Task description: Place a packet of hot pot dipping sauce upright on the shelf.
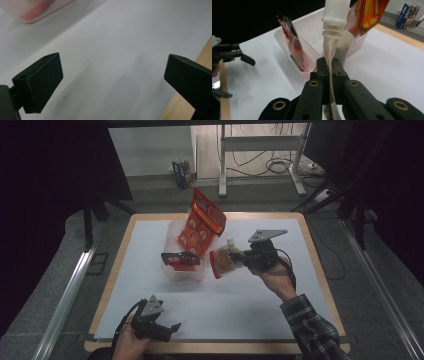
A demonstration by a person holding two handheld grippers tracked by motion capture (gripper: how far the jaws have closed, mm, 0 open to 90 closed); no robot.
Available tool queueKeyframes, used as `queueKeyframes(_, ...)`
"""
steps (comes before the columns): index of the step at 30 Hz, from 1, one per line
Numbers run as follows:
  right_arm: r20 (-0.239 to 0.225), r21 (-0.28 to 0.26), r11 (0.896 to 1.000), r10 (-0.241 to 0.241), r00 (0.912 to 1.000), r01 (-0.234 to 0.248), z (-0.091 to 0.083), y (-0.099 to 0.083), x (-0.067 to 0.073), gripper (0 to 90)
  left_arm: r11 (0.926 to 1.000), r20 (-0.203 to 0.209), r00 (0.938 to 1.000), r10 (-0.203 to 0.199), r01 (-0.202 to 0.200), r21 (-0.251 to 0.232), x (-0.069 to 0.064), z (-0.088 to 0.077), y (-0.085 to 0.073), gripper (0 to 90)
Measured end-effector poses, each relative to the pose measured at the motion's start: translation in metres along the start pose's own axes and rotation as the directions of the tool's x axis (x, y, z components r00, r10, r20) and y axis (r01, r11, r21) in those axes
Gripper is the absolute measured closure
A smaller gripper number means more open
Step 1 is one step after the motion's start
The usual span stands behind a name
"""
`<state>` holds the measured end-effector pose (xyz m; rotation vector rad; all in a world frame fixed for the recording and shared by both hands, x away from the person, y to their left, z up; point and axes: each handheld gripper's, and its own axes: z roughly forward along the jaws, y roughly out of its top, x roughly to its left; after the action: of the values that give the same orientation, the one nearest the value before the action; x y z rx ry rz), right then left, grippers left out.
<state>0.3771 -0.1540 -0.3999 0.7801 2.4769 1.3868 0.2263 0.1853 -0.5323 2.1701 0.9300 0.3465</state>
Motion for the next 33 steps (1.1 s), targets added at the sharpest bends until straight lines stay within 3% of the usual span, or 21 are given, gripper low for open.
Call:
queueKeyframes(17, 0.023, -0.033, 0.995, -0.096, 0.9951, 0.097, 0.049, 0.042, 0.0, 87.0, 0.9999, 0.009, 0.9999, 0.01, -0.011, 0.009, 0.0, 0.0, 0.0, 2.0)
queueKeyframes(26, 0.02, -0.008, 0.988, -0.156, 0.9876, 0.156, 0.074, 0.042, 0.003, 86.9, 0.9999, 0.013, 0.9999, 0.011, -0.011, 0.012, -0.001, 0.0, 0.0, 2.0)
queueKeyframes(33, -0.013, -0.009, 0.989, -0.146, 0.9892, 0.146, 0.077, 0.04, 0.003, 86.4, 0.9998, 0.013, 0.9998, 0.013, -0.013, 0.016, -0.001, 0.001, 0.0, 1.9)
